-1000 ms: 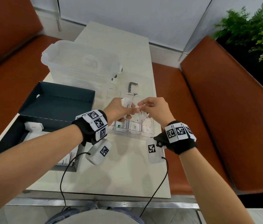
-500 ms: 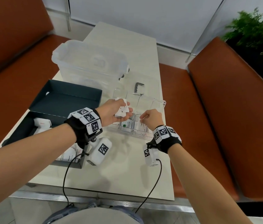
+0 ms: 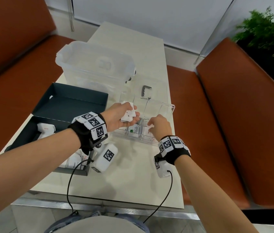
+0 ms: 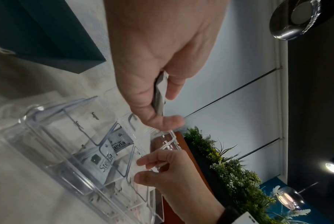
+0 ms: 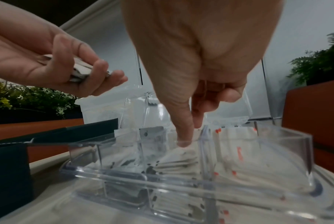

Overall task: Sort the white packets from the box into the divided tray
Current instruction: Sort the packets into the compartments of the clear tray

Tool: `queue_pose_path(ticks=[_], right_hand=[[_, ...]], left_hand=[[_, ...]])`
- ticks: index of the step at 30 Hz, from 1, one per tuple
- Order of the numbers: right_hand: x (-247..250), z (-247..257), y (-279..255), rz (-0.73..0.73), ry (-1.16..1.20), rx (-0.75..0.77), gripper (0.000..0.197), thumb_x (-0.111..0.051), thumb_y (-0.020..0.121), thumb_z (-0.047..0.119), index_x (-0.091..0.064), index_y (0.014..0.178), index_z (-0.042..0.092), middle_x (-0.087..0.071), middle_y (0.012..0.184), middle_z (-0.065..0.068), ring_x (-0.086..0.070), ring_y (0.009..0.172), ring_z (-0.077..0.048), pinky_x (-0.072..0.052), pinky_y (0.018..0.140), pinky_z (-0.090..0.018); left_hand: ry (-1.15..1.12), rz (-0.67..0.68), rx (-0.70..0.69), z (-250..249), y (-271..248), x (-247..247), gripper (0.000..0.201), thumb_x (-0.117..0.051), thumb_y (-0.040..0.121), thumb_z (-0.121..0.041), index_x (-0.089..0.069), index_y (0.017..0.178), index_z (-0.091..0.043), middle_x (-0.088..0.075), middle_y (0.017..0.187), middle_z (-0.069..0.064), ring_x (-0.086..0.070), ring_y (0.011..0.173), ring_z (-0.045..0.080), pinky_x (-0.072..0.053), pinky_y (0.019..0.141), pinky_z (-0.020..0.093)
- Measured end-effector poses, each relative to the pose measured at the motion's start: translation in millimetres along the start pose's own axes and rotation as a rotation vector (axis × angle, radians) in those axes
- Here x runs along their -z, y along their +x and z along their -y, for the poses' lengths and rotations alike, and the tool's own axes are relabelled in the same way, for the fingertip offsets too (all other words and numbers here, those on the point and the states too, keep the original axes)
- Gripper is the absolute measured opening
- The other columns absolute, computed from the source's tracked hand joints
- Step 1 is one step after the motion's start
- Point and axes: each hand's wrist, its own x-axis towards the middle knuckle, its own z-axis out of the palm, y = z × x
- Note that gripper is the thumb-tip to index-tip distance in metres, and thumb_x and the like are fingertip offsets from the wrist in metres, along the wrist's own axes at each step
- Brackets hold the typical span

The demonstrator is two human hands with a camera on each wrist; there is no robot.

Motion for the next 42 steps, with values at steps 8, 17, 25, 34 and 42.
queue_pose_path(ticks=[8, 17, 25, 34, 42], right_hand=[[-2.7, 3.5, -3.4, 0.068, -0.131, 0.019, 0.019, -0.064, 0.086, 0.014, -0.071, 0.097, 0.028, -0.067, 0.105, 0.003, -0.054, 0.108, -0.025, -0.034, 0.094, -0.036], [31.3, 1.7, -11.8, -0.207, 0.46, 0.032, 0.014, -0.06, 0.092, 0.017, -0.072, 0.099, 0.015, -0.07, 0.092, 0.001, -0.061, 0.079, -0.008, -0.043, 0.07, -0.008], [54.3, 11.4, -18.6, -0.113, 0.809, 0.047, 0.014, -0.064, 0.09, 0.021, -0.071, 0.101, 0.018, -0.069, 0.075, 0.006, -0.061, 0.061, -0.005, -0.046, 0.059, -0.012], [45.0, -11.6, -0.3, -0.08, 0.671, -0.123, 0.012, -0.062, 0.089, 0.009, -0.072, 0.097, 0.011, -0.068, 0.072, -0.003, -0.061, 0.059, -0.007, -0.051, 0.063, -0.025], [23.7, -8.5, 8.8, 0.043, 0.423, -0.11, 0.016, -0.057, 0.091, 0.004, -0.072, 0.096, 0.007, -0.069, 0.09, -0.015, -0.061, 0.074, -0.017, -0.045, 0.062, -0.017]], left_hand=[[-0.155, 0.081, 0.061, 0.7, -0.5, -1.4, 0.032, -0.037, 0.098, -0.005, -0.051, 0.126, 0.001, -0.063, 0.116, 0.027, -0.066, 0.093, 0.031, -0.059, 0.07, 0.037], [0.02, 0.06, -0.016, 3.6, 6.6, -0.6, 0.032, -0.053, 0.093, 0.006, -0.051, 0.125, 0.0, -0.064, 0.114, 0.022, -0.073, 0.084, 0.026, -0.06, 0.06, 0.028], [0.29, 0.075, -0.153, 9.6, 12.3, -6.0, 0.028, -0.063, 0.09, 0.002, -0.062, 0.116, -0.007, -0.07, 0.103, 0.012, -0.072, 0.071, 0.013, -0.059, 0.062, 0.024], [0.277, 0.013, -0.123, 13.8, 15.0, 6.9, 0.02, -0.063, 0.092, -0.007, -0.063, 0.111, -0.009, -0.072, 0.099, 0.011, -0.071, 0.077, 0.015, -0.056, 0.056, 0.022], [0.265, -0.001, -0.122, 10.9, 14.2, 12.0, 0.014, -0.06, 0.094, -0.01, -0.063, 0.108, -0.011, -0.073, 0.093, 0.008, -0.071, 0.074, 0.014, -0.055, 0.055, 0.021]])
